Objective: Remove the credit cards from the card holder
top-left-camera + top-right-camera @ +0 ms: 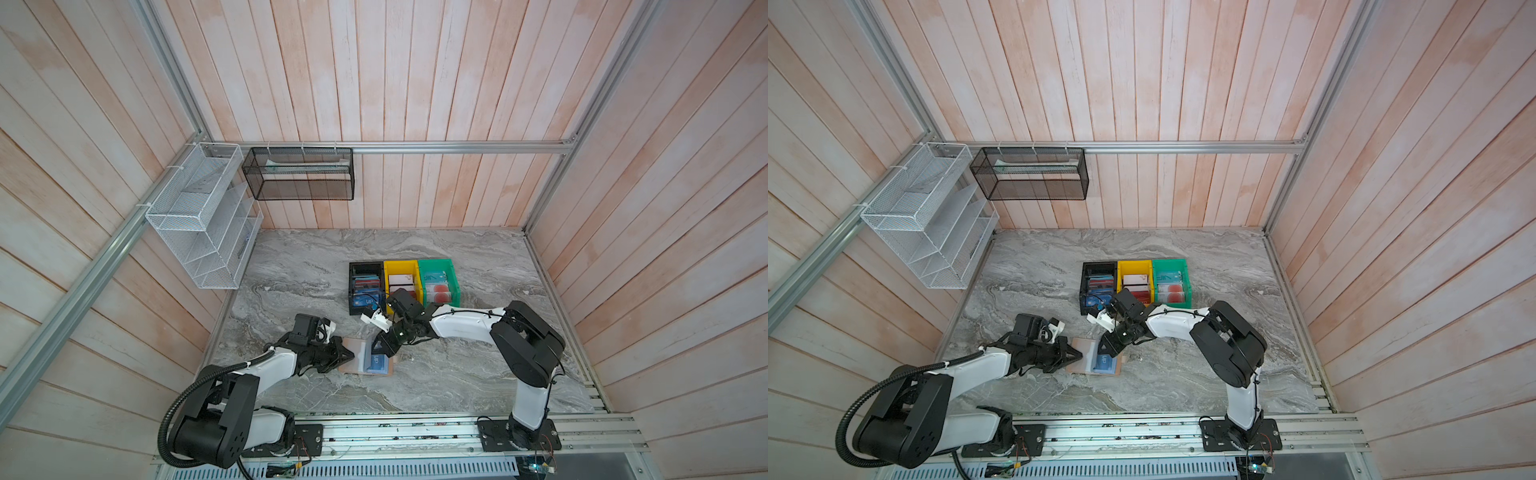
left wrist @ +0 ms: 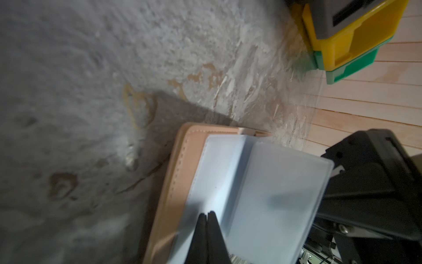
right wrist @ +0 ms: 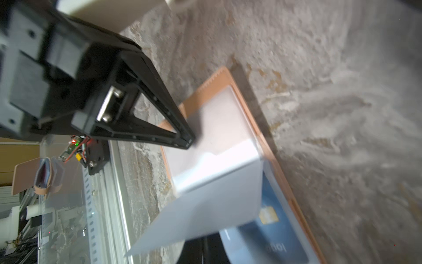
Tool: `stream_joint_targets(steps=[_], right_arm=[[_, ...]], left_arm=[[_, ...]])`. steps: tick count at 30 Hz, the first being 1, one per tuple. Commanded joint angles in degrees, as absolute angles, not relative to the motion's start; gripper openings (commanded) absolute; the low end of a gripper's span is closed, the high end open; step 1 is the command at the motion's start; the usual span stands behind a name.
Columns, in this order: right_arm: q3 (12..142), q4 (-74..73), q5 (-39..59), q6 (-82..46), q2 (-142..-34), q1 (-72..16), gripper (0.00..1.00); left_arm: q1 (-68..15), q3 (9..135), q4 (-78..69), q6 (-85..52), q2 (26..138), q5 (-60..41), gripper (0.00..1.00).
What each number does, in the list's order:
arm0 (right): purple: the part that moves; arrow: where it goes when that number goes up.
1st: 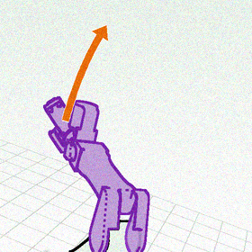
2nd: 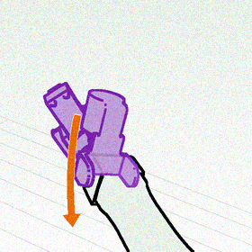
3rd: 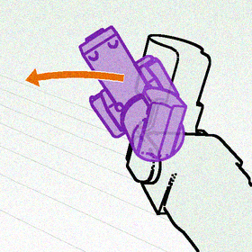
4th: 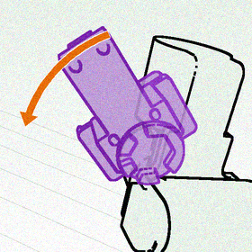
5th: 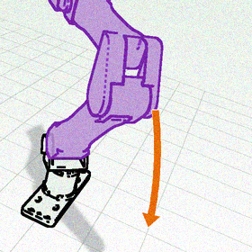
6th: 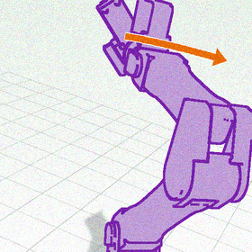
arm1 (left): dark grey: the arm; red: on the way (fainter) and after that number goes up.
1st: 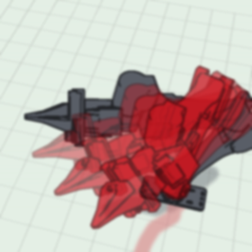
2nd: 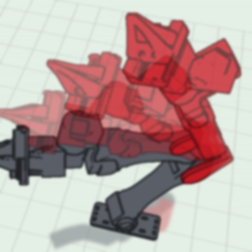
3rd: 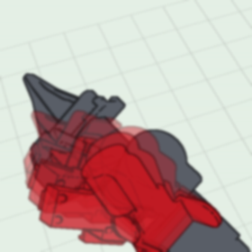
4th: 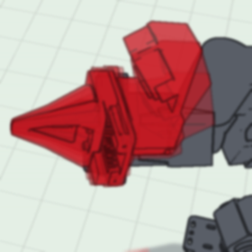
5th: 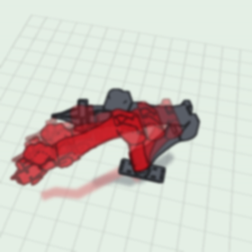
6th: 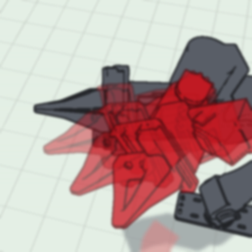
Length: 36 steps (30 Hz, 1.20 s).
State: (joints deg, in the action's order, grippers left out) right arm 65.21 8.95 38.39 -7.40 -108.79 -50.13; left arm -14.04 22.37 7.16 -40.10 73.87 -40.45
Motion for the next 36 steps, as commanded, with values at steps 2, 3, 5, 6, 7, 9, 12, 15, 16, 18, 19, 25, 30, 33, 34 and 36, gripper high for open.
stream_joint_targets(steps=[2,3,5,6,7,9,12,15,16,18,19,25,30,33,34,36], right_arm=[[69.9,8.4,43.7,-7.4,-112.5,-50.9,0.00],[70.7,8.5,44.1,-7.6,-113.4,-51.0,0.00],[71.7,8.5,44.8,-7.8,-115.0,-51.0,0.00],[71.9,8.3,45.2,-8.1,-115.5,-51.0,0.00],[71.9,8.0,45.4,-8.5,-115.8,-51.0,0.00],[71.5,7.3,45.4,-9.1,-116.1,-51.0,0.00],[71.1,7.2,45.5,-9.1,-116.2,-51.0,0.00],[70.6,7.3,45.4,-8.9,-116.3,-51.0,0.00],[70.5,7.2,45.4,-8.9,-116.4,-51.0,0.00],[70.2,7.1,45.4,-8.9,-116.4,-50.9,0.00],[70.0,6.9,45.4,-9.0,-116.4,-50.9,0.00],[68.5,6.7,43.6,-9.2,-115.3,-50.6,0.00],[64.4,7.3,38.9,-9.9,-110.4,-49.2,0.00],[61.6,8.8,35.7,-9.5,-107.5,-48.4,0.00],[60.8,9.4,34.7,-9.3,-106.9,-48.2,0.00],[59.0,10.2,33.6,-9.0,-105.7,-47.6,0.00]], left_arm=[[-14.0,25.5,9.8,-41.0,65.9,-41.8,0.09],[-14.0,25.6,9.8,-41.9,64.1,-42.3,0.10],[-13.9,25.8,9.6,-44.0,60.0,-43.1,0.11],[-14.0,25.6,9.3,-44.9,58.4,-43.3,0.12],[-14.0,25.2,9.0,-45.9,56.8,-43.5,0.12],[-14.0,24.2,8.5,-47.2,54.6,-43.5,0.13],[-14.0,21.7,6.4,-48.8,53.8,-43.6,0.12],[-14.1,18.5,0.9,-51.3,55.3,-44.6,0.12],[-14.2,17.5,-0.7,-51.8,56.1,-44.8,0.12],[-14.4,16.4,-2.6,-52.3,57.7,-44.8,0.12],[-14.5,16.1,-3.5,-52.4,58.5,-44.8,0.12],[-15.4,16.5,-5.6,-51.7,63.0,-44.4,0.12],[-16.7,16.7,-7.9,-51.5,67.4,-43.8,0.12],[-17.8,17.1,-10.1,-51.8,70.8,-43.7,0.12],[-18.1,17.2,-10.9,-52.0,71.8,-43.6,0.12],[-18.8,17.5,-12.3,-52.2,73.8,-43.7,0.12]])
